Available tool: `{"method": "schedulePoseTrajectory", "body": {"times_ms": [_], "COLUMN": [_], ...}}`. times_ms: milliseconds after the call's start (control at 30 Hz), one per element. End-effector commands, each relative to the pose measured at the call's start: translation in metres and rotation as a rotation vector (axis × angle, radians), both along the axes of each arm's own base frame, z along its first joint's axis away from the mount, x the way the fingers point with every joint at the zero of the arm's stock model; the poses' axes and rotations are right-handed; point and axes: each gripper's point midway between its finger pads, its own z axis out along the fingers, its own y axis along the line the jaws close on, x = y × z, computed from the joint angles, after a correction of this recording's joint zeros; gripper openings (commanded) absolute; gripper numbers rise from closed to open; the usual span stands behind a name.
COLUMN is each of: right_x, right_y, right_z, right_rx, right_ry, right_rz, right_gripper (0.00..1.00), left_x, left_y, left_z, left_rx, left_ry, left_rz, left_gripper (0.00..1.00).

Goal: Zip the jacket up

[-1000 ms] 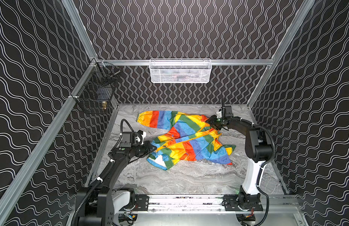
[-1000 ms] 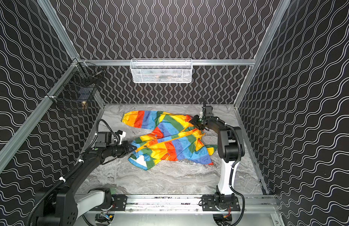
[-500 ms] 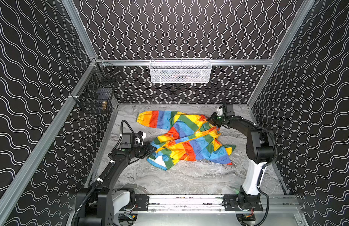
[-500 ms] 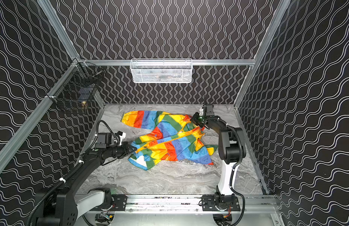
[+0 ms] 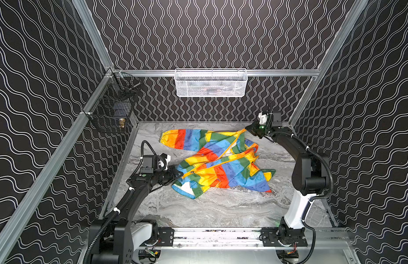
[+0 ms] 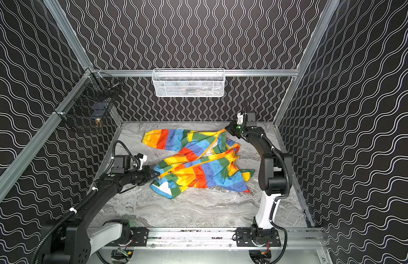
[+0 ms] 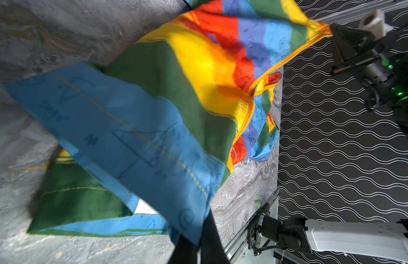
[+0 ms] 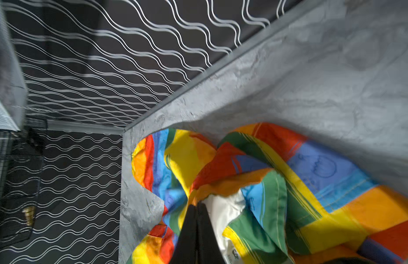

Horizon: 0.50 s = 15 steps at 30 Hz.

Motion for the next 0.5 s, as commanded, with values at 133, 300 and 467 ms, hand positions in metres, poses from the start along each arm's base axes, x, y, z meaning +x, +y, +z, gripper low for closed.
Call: {"method": "schedulePoseTrajectory", "body": {"times_ms": [133,300,467], "right_x": [-0.003,-0.009,-0.023], "right_y": [-0.006,-0.026,-0.056], "right_z": [0.025,0.021,0.010], "right_rx": [-0.001,-0.027,-0.030], "right_ry": [-0.024,-0.019,-0.009], "right_rz": [0.024,-0.009,-0.061], "right_gripper": [0.00,0.00,0.00], "left_x": [0.003,0.004,0.005], "left_y": [0.000,0.000,-0.001], "left_z": [0.002,0.002,0.004], "left_rx": [0.002,0.004,0.001], "left_ry": [-0.022,-0.021,-0.024], "left_rz": [-0.006,-0.006,-0.014], "left_gripper": [0.00,0.00,0.00]}}
